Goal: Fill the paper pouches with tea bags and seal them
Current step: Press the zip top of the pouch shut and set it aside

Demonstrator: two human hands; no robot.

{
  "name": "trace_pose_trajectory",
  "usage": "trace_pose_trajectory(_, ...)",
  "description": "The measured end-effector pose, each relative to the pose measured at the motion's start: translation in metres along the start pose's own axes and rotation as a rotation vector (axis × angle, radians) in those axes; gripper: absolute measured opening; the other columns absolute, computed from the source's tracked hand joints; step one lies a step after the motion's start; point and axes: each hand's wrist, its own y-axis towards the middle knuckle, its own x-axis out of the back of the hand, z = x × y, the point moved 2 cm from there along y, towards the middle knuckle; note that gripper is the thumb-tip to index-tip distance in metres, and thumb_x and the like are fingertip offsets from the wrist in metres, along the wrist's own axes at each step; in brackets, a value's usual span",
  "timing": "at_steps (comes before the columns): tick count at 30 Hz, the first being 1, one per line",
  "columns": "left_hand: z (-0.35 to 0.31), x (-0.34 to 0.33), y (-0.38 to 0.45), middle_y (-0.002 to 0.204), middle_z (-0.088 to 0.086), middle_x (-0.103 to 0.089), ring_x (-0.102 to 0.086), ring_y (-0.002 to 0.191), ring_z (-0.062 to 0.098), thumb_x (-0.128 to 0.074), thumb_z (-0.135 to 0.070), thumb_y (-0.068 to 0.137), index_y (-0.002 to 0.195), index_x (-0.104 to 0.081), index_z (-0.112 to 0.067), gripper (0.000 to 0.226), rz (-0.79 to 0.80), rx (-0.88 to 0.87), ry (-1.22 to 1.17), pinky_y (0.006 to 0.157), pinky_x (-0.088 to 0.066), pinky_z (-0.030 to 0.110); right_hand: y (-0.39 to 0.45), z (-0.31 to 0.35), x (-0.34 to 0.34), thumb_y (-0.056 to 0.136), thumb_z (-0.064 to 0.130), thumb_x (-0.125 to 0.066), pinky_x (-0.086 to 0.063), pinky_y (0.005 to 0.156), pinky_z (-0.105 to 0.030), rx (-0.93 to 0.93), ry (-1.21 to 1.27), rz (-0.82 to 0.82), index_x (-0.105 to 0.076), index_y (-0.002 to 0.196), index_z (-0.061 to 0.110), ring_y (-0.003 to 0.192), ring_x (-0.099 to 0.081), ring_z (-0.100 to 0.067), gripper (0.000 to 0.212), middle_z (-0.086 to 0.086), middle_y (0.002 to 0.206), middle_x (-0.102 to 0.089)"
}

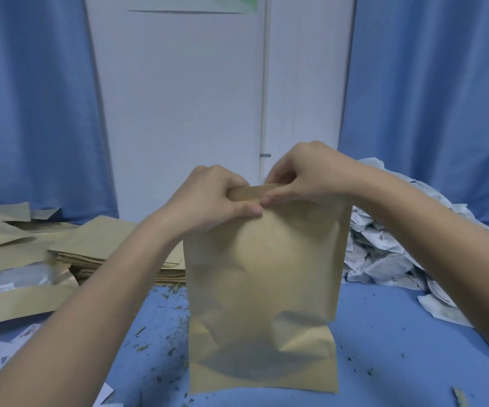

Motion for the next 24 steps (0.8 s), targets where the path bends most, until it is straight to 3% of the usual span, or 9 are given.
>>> trace_pose_trajectory(4,0.002,0.003,0.000,0.038,-0.008,-0.030,-0.032,0.045,0.007,-0.079,-0.050,0.063,0.044,-0.039,-0.017,0.056,-0.040,0.050,-0.006,0.041,-0.021,0.021,-0.001,0.008,0.000,0.080,0.041,-0.067,-0.038,0.052,-0.009,0.027,-0.064,0.059,-0.066,0.071,0.029,0.059,-0.053,0.005,0.015,0.013,0.062,-0.060)
trace_pose_trajectory(8,0.004,0.001,-0.002,0.039,-0.006,-0.028,-0.030,0.048,0.011,-0.078,-0.054,0.061,0.047,-0.043,-0.013,0.056,-0.081,0.082,0.069,0.048,-0.020,0.028,-0.003,0.013,-0.016,0.091,0.029,-0.056,-0.028,0.046,-0.016,0.076,-0.229,0.038,-0.039,0.057,0.025,0.054,-0.038,-0.003,0.039,0.008,0.058,-0.042)
trace_pose_trajectory(10,0.005,0.000,-0.002,0.038,-0.006,-0.031,-0.033,0.050,0.012,-0.078,-0.055,0.061,0.047,-0.046,-0.013,0.054,-0.101,0.096,0.083,0.050,-0.020,0.029,-0.003,0.014,-0.022,0.092,0.027,-0.054,-0.027,0.048,-0.018,0.071,-0.231,0.016,-0.036,0.057,0.025,0.055,-0.036,-0.003,0.040,0.007,0.058,-0.040)
trace_pose_trajectory(13,0.007,0.004,-0.003,0.038,-0.009,-0.036,-0.037,0.047,0.007,-0.076,-0.056,0.062,0.049,-0.050,-0.017,0.049,-0.064,0.091,0.067,0.045,-0.020,0.024,-0.003,0.010,-0.015,0.087,0.039,-0.060,-0.027,0.048,-0.021,0.048,-0.197,0.043,-0.046,0.062,0.013,0.052,-0.036,-0.010,0.039,0.002,0.055,-0.039)
trace_pose_trajectory(18,0.010,0.022,-0.010,0.054,-0.006,-0.052,-0.045,0.053,0.003,-0.075,-0.052,0.068,0.068,-0.065,-0.020,0.034,0.095,0.085,0.016,0.048,-0.032,0.018,-0.009,0.003,-0.007,0.074,0.047,-0.072,-0.026,0.045,-0.021,0.022,-0.126,0.010,-0.031,0.051,0.016,0.047,-0.029,-0.009,0.057,0.004,0.048,-0.023)
trace_pose_trajectory(20,0.010,0.028,-0.010,0.060,-0.005,-0.060,-0.050,0.057,0.004,-0.075,-0.043,0.073,0.070,-0.069,-0.024,0.020,0.117,0.079,0.035,0.047,-0.033,0.012,-0.011,0.003,-0.011,0.074,0.044,-0.073,-0.026,0.047,-0.020,0.068,-0.133,-0.060,-0.037,0.052,0.012,0.049,-0.028,-0.012,0.053,0.000,0.048,-0.027)
trace_pose_trajectory(22,0.008,0.028,-0.010,0.064,-0.002,-0.062,-0.052,0.062,0.007,-0.077,-0.037,0.074,0.073,-0.071,-0.022,0.017,0.036,0.072,0.096,0.049,-0.034,0.011,-0.010,0.004,-0.013,0.072,0.042,-0.075,-0.025,0.049,-0.022,0.084,-0.097,-0.126,-0.057,0.062,0.002,0.056,-0.031,-0.015,0.045,-0.011,0.052,-0.040)
trace_pose_trajectory(24,0.006,0.024,-0.011,0.066,-0.001,-0.061,-0.050,0.065,0.005,-0.078,-0.035,0.074,0.072,-0.069,-0.020,0.017,-0.030,0.072,0.123,0.050,-0.034,0.012,-0.009,0.003,-0.013,0.069,0.041,-0.077,-0.027,0.049,-0.021,0.075,-0.030,-0.126,-0.069,0.073,0.004,0.058,-0.035,-0.013,0.038,-0.014,0.058,-0.049)
